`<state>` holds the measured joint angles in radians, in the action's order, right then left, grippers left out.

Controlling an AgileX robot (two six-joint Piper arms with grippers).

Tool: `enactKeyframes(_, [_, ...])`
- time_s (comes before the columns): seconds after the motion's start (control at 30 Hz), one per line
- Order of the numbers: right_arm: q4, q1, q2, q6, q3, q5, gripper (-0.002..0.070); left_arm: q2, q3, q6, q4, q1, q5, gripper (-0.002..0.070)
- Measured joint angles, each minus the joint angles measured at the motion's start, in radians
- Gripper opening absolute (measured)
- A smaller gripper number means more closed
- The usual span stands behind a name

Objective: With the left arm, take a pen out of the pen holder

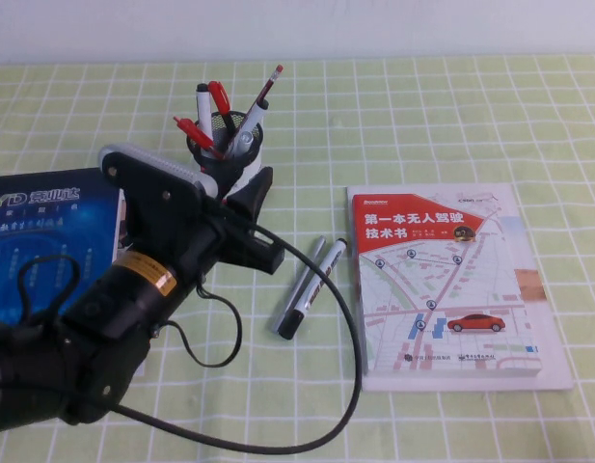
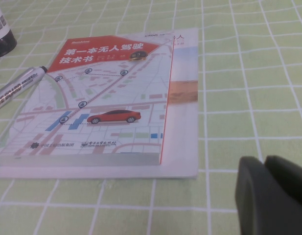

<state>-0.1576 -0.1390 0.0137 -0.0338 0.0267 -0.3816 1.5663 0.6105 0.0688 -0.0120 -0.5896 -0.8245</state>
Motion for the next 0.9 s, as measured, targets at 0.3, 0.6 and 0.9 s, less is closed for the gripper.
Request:
enactKeyframes(0.3, [0.0, 0.0, 0.0, 0.0, 0.0, 0.0, -0.0014, 0.119, 0.038, 0.046, 0.023, 0.056, -0.163, 0.0375])
enactKeyframes(0.6, [0.0, 0.0, 0.0, 0.0, 0.0, 0.0, -0.0014, 0.242, 0.186, 0.099, 0.037, 0.082, -0.149, 0.0379])
enactKeyframes(0.9, [0.0, 0.0, 0.0, 0.0, 0.0, 0.0, -0.0014, 0.344, 0.289, 0.152, 0.046, 0.082, -0.098, 0.0379])
